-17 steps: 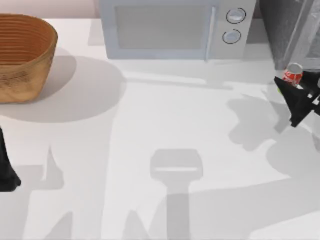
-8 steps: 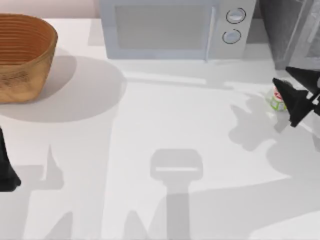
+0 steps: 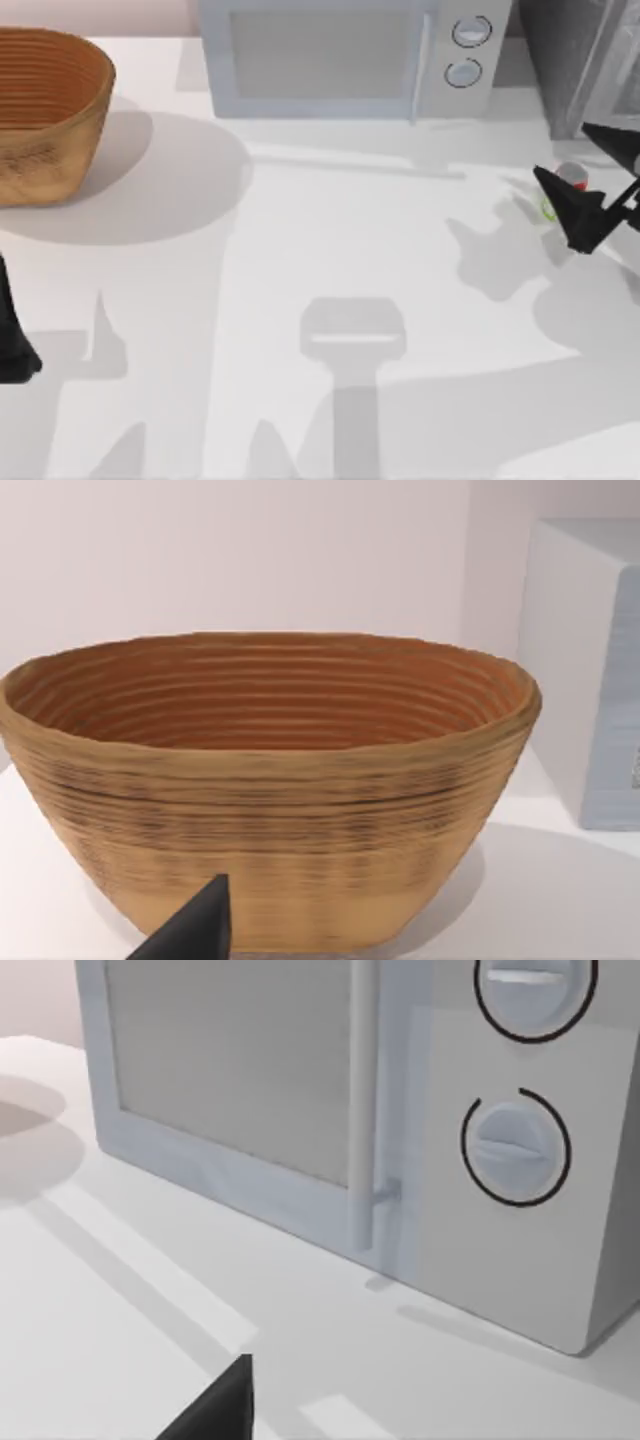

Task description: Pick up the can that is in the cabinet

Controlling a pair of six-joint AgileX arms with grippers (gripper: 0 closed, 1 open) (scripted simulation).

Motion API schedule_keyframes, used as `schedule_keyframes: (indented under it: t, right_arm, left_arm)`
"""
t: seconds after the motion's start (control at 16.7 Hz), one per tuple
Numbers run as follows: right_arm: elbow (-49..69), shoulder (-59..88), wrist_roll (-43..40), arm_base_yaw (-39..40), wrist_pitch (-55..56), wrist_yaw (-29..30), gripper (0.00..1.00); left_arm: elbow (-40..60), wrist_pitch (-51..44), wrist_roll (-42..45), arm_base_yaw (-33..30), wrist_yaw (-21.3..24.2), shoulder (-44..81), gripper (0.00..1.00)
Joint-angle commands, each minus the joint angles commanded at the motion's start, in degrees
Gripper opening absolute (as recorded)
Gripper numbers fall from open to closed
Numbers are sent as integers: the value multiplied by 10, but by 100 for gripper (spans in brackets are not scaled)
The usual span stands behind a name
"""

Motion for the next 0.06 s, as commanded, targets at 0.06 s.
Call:
schedule_keyframes:
  t: [0.06]
  right_arm:
    - [0,0,0,0,0,0,100]
  left_arm:
    - [0,0,0,0,0,0,100]
